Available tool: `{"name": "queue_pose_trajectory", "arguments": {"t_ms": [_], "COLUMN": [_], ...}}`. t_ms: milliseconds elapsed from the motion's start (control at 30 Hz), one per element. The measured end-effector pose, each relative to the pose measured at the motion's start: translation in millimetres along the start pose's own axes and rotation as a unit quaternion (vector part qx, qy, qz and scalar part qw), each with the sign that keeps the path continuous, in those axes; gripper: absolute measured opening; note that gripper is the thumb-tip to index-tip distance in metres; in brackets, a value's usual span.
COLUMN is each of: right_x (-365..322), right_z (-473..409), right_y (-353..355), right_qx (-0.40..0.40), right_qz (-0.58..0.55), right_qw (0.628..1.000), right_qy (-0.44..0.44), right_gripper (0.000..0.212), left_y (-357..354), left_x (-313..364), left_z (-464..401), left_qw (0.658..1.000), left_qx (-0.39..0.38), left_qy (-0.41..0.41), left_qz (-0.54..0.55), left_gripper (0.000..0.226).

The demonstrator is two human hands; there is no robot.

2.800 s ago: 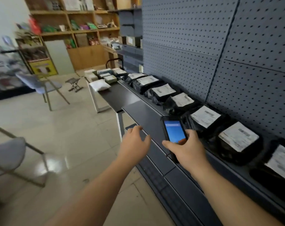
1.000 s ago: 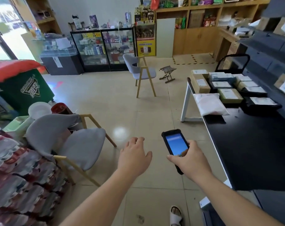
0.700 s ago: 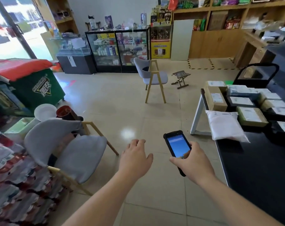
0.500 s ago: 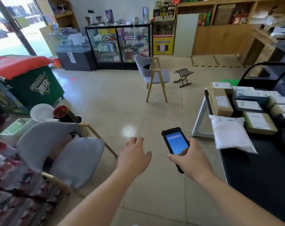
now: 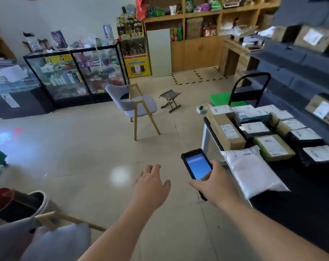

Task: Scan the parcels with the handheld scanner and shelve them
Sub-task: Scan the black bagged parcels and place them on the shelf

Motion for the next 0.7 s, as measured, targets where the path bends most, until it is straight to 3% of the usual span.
{"name": "queue_pose_trajectory", "arguments": {"t_ms": [200, 467, 700], "right_x": [24.6, 99.1, 170.8], "right_z": [-40.8, -70.9, -77.4], "right_y": [33.9, 114.9, 185.9], "right_qx": [0.070, 0.148, 0.211], "right_qz": [-0.038, -0.075, -0.103], "right_qw": [0.994, 0.972, 0.945], "right_qy": [-0.077, -0.165, -0.228], "right_gripper": [0.072, 0.068, 0.087], "left_y": [-12.0, -63.2, -109.2], "left_x": [62.1, 197.2, 304.2], "left_z": [-74.1, -130.3, -142.2], "left_qw": [0.995, 0.973, 0.951], "left_qx": [-0.045, -0.093, -0.123], "left_qy": [-0.083, -0.197, -0.267], "left_qz": [-0.025, -0.073, -0.096], "left_gripper": [0.066, 0.063, 0.066]}}
Point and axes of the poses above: each hand's wrist, its own z-axis away from the middle knuckle, its own y-axis out of the back of the hand, x = y × z, the point moved 5 cm from there along -z, towards the middle knuckle, and after that the axes turned 3 degrees about -x, right-handed, at the moved point
